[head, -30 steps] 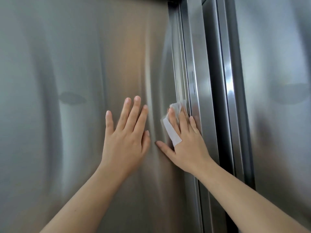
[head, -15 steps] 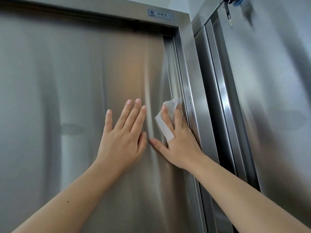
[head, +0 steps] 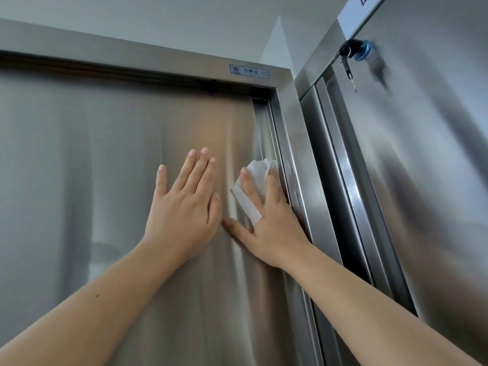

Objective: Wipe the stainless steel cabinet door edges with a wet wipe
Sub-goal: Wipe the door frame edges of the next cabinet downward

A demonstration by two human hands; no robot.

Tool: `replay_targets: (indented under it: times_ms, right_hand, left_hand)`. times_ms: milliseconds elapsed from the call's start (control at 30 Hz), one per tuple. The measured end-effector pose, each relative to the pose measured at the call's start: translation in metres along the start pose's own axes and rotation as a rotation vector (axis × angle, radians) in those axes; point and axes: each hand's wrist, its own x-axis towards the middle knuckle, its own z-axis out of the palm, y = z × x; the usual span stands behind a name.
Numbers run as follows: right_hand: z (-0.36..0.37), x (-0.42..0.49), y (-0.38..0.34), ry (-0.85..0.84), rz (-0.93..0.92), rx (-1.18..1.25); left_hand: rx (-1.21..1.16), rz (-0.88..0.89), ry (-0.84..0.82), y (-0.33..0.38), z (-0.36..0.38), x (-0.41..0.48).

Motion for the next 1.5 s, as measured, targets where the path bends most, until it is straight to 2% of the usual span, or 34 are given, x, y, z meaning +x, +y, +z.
replay_targets:
  times_ms: [167,333,500,633,933,1233,1500]
  right_hand:
    - [-0.002,0.007,0.002,-0.021,0.018,0.000]
    - [-0.015,0.052,0.003,0.029,0.047,-0.001]
    - [-0.009,0.052,0.004,0.076,0.026,-0.018]
    - [-0.010,0.053,0.005,0.105,-0.034,-0.113]
    - [-0.011,0.053,0.001,0.145,-0.018,-0.262]
    - [-0.012,0.054,0.004,0.078,-0.073,-0.046]
    - [-0.024,0.079,0.005,0.046,-0.045,-0.113]
  left_hand:
    - [0.056,0.019,-0.047,-0.010,-0.007,0.013]
    - [0.044,0.016,-0.024,-0.012,-0.008,0.018]
    - [0.040,0.013,-0.015,-0.011,-0.007,0.015]
    - [0.061,0.012,-0.015,-0.013,-0.006,0.016]
    - [0.054,0.023,0.019,-0.012,-0.005,0.016]
    - [0.060,0.024,0.026,-0.013,-0.003,0.015]
    - [0.048,0.030,0.045,-0.013,-0.002,0.016]
